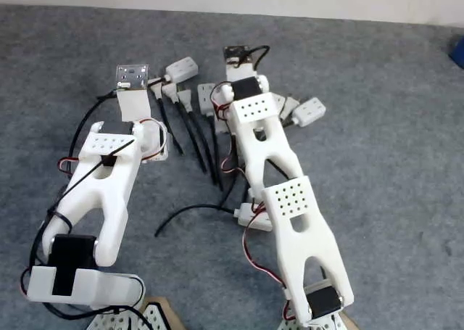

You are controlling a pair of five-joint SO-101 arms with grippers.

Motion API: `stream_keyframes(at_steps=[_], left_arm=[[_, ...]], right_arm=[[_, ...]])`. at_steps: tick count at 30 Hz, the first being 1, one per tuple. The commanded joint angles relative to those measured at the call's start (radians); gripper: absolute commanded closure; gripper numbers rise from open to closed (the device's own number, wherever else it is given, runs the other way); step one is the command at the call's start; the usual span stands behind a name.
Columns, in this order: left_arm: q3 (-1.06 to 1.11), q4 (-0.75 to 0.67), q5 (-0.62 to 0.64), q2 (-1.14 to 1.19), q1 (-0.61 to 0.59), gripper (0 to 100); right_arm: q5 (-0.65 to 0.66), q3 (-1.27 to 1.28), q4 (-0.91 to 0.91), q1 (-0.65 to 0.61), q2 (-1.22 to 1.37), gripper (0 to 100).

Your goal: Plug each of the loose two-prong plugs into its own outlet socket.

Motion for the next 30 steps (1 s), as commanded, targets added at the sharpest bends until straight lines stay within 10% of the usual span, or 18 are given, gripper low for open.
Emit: stream_keyframes(at_steps=[1, 15, 30], left_arm=[[-0.013, -0.009, 0.006, -0.047, -0.027, 81], [-0.013, -0.009, 0.008, -0.047, -0.025, 81], [-0.013, -0.009, 0.006, -0.047, -0.025, 81]], right_arm=[[0.043, 0.018, 0.068, -0.061, 0.013, 82.6], [0.032, 0.018, 0.013, -0.039, 0.015, 77.9], [-0.018, 0.018, 0.010, -0.010, 0.015, 99.5]])
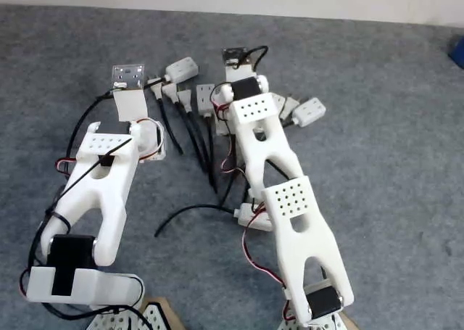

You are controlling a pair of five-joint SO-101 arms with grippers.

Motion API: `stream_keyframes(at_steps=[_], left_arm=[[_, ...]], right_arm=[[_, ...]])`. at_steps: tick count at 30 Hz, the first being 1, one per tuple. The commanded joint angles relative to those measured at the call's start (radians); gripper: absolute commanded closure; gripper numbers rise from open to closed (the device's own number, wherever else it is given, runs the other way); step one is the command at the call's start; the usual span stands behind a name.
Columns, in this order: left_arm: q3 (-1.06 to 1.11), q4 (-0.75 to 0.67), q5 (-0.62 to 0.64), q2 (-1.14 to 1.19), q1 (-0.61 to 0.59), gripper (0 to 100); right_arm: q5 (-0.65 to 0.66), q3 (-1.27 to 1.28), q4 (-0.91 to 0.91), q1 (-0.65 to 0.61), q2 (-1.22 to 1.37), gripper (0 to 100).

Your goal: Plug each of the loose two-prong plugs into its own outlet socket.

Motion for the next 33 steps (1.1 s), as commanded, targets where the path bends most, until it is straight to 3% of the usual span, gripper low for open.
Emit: stream_keyframes(at_steps=[1, 5, 12, 19, 23, 33], left_arm=[[-0.013, -0.009, 0.006, -0.047, -0.007, 81], [-0.012, -0.015, 0.005, -0.036, 0.004, 81], [-0.070, 0.012, 0.003, -0.047, -0.012, 81], [-0.240, 0.204, -0.081, -0.047, -0.047, 81], [-0.328, 0.304, -0.143, -0.047, -0.016, 81], [-0.734, 0.798, -0.276, -0.045, 0.007, 81]], right_arm=[[-0.008, 0.018, 0.007, -0.005, 0.010, 99.3], [-0.003, 0.007, 0.056, 0.013, -0.002, 99.1], [0.198, -0.039, 0.165, 0.010, -0.170, 99.1], [0.265, 0.352, 0.163, 0.054, -0.550, 99.1], [0.381, 0.588, 0.163, 0.022, -0.785, 99.1], [0.431, 1.027, 0.156, -0.001, -1.230, 99.1]])
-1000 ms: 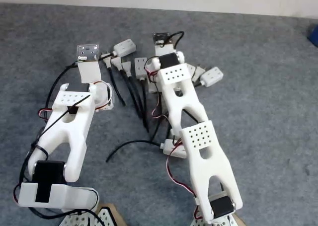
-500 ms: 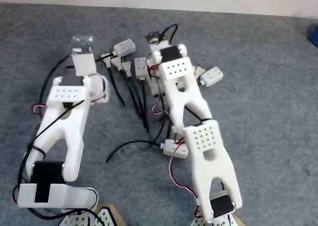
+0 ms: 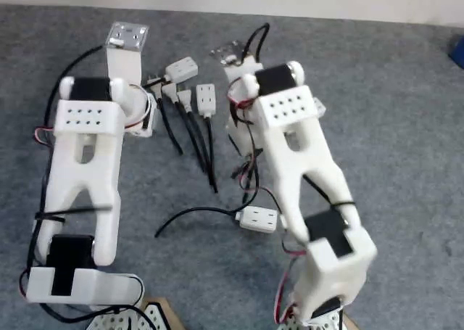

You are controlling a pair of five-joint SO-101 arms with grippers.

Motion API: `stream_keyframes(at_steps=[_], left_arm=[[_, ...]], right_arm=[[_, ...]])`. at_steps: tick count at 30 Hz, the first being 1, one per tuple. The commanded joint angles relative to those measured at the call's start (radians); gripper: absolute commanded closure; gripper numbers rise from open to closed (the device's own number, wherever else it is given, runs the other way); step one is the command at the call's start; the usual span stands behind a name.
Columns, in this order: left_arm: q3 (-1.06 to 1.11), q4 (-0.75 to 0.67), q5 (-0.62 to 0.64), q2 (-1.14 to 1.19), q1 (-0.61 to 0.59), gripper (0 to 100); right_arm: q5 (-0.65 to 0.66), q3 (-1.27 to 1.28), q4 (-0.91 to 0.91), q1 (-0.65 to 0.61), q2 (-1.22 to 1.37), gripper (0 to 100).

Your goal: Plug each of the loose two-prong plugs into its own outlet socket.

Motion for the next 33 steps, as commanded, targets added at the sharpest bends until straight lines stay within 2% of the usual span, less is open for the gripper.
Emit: stream_keyframes(at_steps=[1, 4, 7, 10, 13, 20, 22, 26, 28, 33], left_arm=[[-0.228, 0.244, -0.069, -0.047, 0.033, 81], [-0.302, 0.359, -0.101, -0.048, 0.071, 81], [-0.305, 0.356, -0.109, -0.081, 0.084, 81], [-0.312, 0.356, -0.110, -0.105, 0.085, 81], [-0.306, 0.356, -0.110, -0.105, 0.087, 81], [-0.300, 0.356, -0.110, -0.104, 0.110, 81], [-0.271, 0.356, -0.110, -0.105, 0.116, 81], [-0.245, 0.354, -0.101, -0.116, 0.154, 81], [-0.274, 0.354, -0.054, -0.136, 0.156, 81], [-0.266, 0.345, -0.029, -0.360, 0.153, 81]], right_arm=[[0.018, 0.091, 0.002, -0.010, -0.185, 99.1], [0.063, 0.205, -0.048, -0.008, -0.280, 99.1], [0.114, 0.283, -0.081, -0.008, -0.375, 99.1], [0.189, 0.214, -0.028, -0.007, -0.418, 99.1], [0.230, 0.105, 0.021, 0.015, -0.398, 99.1], [0.330, 0.101, 0.019, 0.097, -0.259, 99.1], [0.313, 0.110, 0.019, 0.097, -0.223, 99.1], [0.157, 0.137, -0.033, 0.061, -0.228, 99.1], [0.098, 0.145, -0.070, 0.028, -0.280, 99.1], [0.066, 0.237, -0.094, -0.051, -0.443, 99.1]])
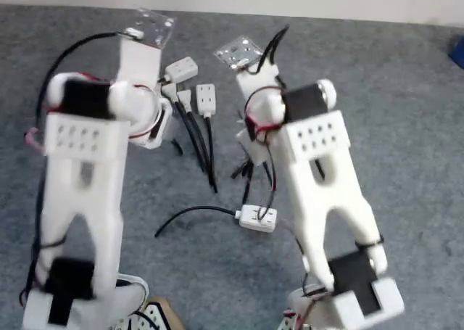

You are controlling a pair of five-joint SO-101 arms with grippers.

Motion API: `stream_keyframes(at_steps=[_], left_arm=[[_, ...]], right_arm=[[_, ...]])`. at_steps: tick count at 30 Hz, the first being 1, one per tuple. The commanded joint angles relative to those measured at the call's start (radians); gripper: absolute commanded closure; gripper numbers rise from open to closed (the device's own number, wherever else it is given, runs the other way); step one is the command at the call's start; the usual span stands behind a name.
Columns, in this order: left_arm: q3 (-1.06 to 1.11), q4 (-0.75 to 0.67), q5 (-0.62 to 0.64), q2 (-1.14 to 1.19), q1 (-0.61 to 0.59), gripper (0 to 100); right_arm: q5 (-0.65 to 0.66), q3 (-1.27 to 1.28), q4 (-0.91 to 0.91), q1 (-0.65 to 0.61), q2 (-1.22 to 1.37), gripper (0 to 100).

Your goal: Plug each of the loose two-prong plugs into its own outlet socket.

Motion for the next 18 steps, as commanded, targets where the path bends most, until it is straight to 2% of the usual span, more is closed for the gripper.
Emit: stream_keyframes(at_steps=[1, 5, 13, 18], left_arm=[[0.024, -0.012, 0.017, -0.259, 0.010, 81], [0.288, -0.098, 0.012, -0.506, 0.010, 81], [1.015, -0.580, -0.077, -0.921, 0.008, 81], [1.296, -0.752, -0.075, -1.121, 0.008, 81]], right_arm=[[-0.021, 0.091, -0.022, -0.044, -0.134, 99.1], [-0.023, 0.355, -0.151, -0.044, -0.209, 99.1], [-0.028, 0.811, -0.608, -0.048, -0.398, 99.1], [-0.041, 0.938, -0.803, -0.050, -0.483, 99.1]])
